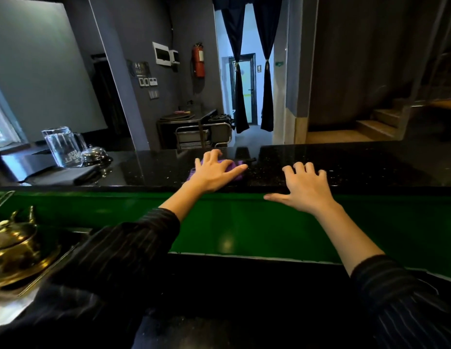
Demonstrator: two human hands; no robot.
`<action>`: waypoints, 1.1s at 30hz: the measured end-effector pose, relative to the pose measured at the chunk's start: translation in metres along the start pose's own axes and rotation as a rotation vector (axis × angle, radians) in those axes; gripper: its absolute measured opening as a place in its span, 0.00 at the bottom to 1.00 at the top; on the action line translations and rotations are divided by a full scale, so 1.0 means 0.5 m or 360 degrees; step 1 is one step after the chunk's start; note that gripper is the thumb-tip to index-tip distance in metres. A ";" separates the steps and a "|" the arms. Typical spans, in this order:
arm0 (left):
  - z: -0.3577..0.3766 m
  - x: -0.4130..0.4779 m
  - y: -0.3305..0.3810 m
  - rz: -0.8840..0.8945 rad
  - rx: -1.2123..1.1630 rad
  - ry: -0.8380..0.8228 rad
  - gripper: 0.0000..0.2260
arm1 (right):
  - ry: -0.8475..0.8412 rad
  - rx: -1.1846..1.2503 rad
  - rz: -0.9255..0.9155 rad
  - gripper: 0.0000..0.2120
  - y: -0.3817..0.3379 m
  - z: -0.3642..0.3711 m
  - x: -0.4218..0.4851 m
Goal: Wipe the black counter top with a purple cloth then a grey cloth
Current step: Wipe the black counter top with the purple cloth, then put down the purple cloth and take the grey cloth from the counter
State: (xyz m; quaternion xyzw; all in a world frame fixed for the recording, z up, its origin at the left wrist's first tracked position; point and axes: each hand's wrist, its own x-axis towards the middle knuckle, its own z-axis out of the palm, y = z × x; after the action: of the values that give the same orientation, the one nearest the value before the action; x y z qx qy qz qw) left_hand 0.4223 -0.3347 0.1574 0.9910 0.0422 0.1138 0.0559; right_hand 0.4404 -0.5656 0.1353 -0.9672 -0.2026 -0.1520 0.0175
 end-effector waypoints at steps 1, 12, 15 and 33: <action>0.001 -0.011 0.008 0.0047 0.0016 0.0001 0.33 | 0.0017 -0.0001 0.0001 0.48 -0.001 0.002 -0.001; -0.024 -0.186 0.020 0.0393 -0.0323 0.0046 0.32 | 0.0187 0.0298 -0.0144 0.49 -0.095 0.017 -0.057; -0.035 -0.259 0.008 0.0343 -0.0650 0.0061 0.27 | 0.0299 0.0701 -0.0323 0.45 -0.168 0.034 -0.092; 0.007 -0.647 -0.427 -0.1147 -0.1852 -0.0145 0.08 | -0.1487 0.2325 -0.0037 0.37 -0.623 0.139 -0.205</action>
State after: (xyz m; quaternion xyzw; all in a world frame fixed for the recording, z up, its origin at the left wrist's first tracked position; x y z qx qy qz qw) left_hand 0.0940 -0.1546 0.0571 0.7276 0.2989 0.0505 0.6154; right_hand 0.2470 -0.3129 0.0296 -0.6748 -0.2459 0.4290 0.5478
